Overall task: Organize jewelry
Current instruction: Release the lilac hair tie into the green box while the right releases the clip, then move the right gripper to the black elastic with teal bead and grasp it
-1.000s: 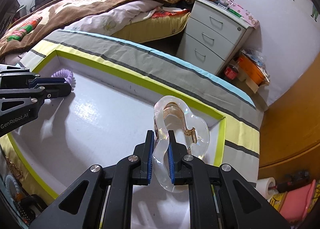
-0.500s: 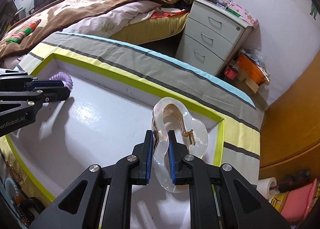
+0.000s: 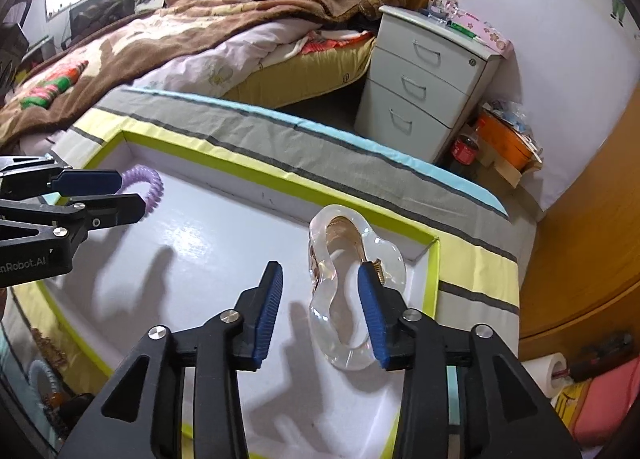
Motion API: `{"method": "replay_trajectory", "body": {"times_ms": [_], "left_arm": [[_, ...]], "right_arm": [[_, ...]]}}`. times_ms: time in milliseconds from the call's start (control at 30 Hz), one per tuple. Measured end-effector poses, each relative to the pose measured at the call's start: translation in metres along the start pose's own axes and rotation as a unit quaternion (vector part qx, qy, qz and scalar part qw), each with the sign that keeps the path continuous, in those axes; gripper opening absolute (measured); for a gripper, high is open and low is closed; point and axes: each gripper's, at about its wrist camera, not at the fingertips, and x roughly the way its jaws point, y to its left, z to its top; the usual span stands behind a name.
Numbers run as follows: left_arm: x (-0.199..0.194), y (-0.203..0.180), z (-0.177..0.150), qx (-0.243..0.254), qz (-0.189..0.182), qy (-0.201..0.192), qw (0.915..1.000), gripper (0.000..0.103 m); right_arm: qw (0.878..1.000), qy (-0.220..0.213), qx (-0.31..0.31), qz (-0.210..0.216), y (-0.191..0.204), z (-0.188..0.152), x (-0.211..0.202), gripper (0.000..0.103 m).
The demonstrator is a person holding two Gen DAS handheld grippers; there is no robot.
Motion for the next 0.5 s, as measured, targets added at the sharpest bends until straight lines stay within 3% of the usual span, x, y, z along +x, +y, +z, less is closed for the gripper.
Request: {"method": "replay_trajectory", "body": {"times_ms": [267,500], "left_arm": [[-0.041,-0.004,-0.013,-0.010,-0.013,-0.034,0.9993,0.051],[-0.080,-0.003,-0.044,-0.024,-0.030,-0.057,0.9976,0.055]], "right_arm": [[0.998,-0.044,0.035,0.013,-0.005,-0.014,-0.044,0.041],[0.995,-0.068,0.066,0.025,-0.009,-0.047,-0.082,0.041]]}}
